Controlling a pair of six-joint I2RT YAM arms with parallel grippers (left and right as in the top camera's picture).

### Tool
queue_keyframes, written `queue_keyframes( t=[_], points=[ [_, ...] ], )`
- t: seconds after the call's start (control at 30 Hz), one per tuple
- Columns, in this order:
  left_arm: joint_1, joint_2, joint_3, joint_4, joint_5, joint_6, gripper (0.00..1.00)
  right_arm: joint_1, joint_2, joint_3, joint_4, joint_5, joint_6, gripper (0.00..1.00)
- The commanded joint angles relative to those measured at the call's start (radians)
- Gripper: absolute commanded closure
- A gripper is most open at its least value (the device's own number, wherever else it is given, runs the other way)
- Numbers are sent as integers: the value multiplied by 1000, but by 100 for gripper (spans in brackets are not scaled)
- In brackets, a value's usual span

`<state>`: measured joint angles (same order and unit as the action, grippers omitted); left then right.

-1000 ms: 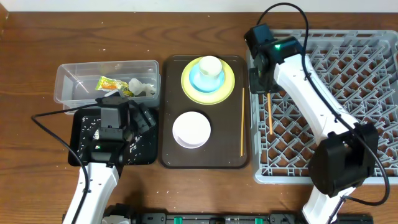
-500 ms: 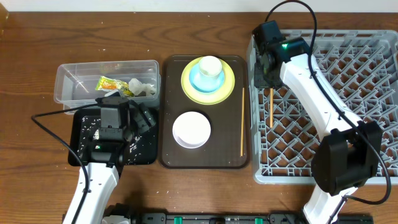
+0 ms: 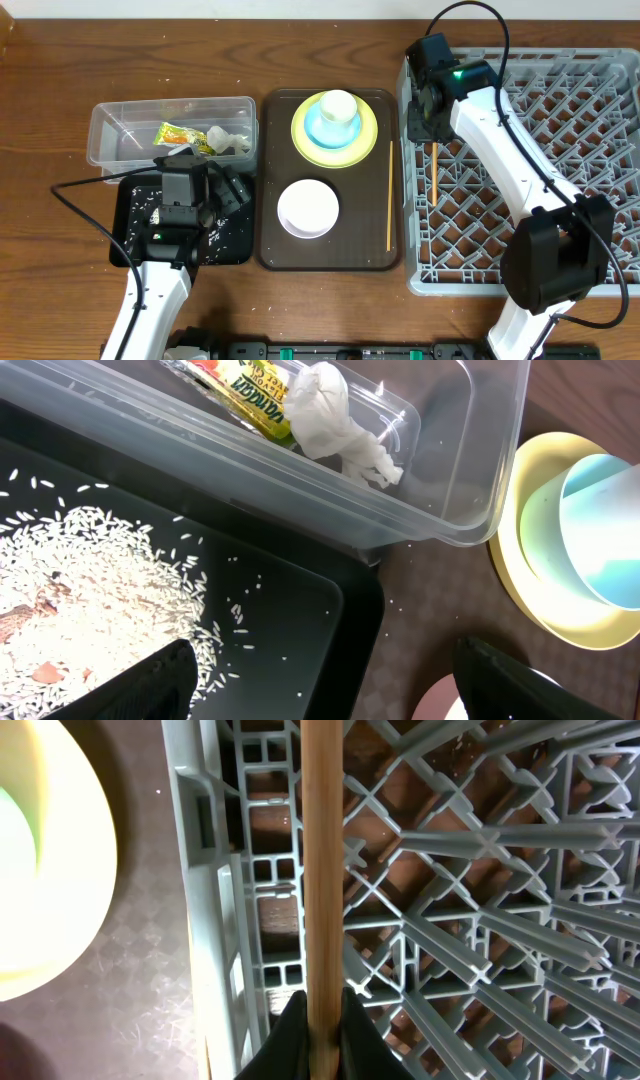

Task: Sort waste into correct bins and load items into the dishwasher rack
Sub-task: 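Grasp the chopstick with the right gripper and carry it into the rack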

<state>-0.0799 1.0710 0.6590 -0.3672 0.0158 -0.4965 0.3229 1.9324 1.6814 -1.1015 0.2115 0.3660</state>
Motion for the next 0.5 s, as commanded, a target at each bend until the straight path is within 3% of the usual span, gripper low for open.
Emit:
queue_keyframes(
  t=[0.0,0.07,0.23,0.47],
  points=[
    [5,2,16,-3,-9,6,16,-2,-7,-9,2,-10,-8,91],
    [5,2,16,-3,-9,6,16,-2,-7,-9,2,-10,-8,84],
    [5,2,16,-3,-9,6,16,-1,-7,-9,3,-10,-8,77],
    [5,2,16,-3,-9,6,16,3,-7,-9,5,-13,-8,75]
  ],
)
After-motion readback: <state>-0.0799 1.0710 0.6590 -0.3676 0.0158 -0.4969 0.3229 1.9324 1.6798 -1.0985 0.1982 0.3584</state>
